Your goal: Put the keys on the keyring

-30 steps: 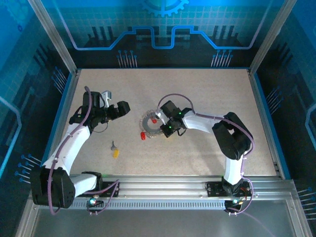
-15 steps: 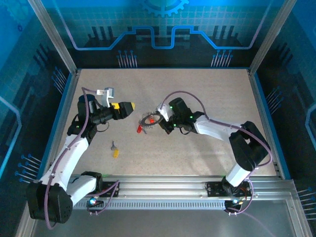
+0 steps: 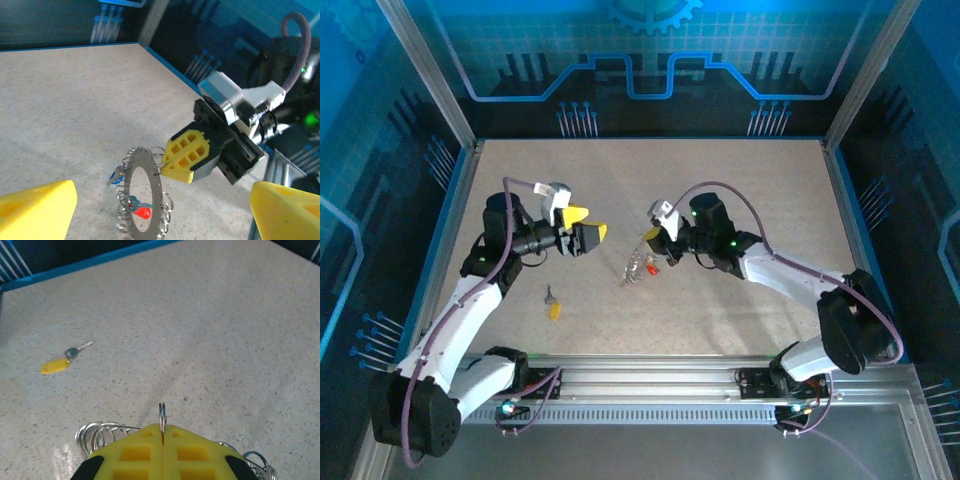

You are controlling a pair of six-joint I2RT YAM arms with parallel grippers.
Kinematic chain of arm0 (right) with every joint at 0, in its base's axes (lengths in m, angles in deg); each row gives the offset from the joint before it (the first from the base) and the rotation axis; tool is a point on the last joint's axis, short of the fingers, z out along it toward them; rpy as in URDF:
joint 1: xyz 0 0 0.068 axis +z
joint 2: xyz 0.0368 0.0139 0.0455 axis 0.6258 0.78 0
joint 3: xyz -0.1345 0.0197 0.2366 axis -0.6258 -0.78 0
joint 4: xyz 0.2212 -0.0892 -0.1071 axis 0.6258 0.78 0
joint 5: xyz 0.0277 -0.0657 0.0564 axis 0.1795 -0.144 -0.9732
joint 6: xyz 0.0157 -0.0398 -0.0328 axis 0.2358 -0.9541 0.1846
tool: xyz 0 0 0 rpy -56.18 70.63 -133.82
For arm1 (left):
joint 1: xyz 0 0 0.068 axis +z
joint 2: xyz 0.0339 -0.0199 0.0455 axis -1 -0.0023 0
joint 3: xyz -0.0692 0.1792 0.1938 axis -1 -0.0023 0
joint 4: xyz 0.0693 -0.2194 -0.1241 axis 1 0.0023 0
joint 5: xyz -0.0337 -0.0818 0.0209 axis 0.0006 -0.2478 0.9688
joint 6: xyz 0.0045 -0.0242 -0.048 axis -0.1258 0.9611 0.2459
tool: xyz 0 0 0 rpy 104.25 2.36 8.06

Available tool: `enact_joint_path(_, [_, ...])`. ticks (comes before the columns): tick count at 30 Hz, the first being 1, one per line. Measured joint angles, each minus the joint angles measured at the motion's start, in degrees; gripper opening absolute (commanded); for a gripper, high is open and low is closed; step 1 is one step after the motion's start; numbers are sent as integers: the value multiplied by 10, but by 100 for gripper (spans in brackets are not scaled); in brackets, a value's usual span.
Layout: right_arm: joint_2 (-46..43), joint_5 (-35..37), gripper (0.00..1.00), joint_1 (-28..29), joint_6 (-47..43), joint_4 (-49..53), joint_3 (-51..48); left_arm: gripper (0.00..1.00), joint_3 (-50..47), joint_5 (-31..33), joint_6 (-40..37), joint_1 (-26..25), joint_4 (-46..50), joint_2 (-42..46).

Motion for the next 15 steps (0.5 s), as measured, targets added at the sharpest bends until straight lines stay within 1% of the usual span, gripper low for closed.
enact_joint_path(1, [-12,-10,0,-1,-10,-7,-10,88,0,-9,-16,-9,3,0])
enact_joint_path(4, [-46,-52,0,-1,-46,-15,-36,79,4,-36,-68,-39,24,0])
enact_joint_path(8, [-67,-118,0,-1,-97,-9,-38,62,15,-67,-146,-80,63,0])
enact_joint_path(12, [-77,-172,0,-1,-118,-12,-40,56,23,-77,-203,-105,95,-1])
enact_joint_path(15, [-83,-195,0,-1,-124,-16,-45,51,24,-78,-233,-112,105,-1])
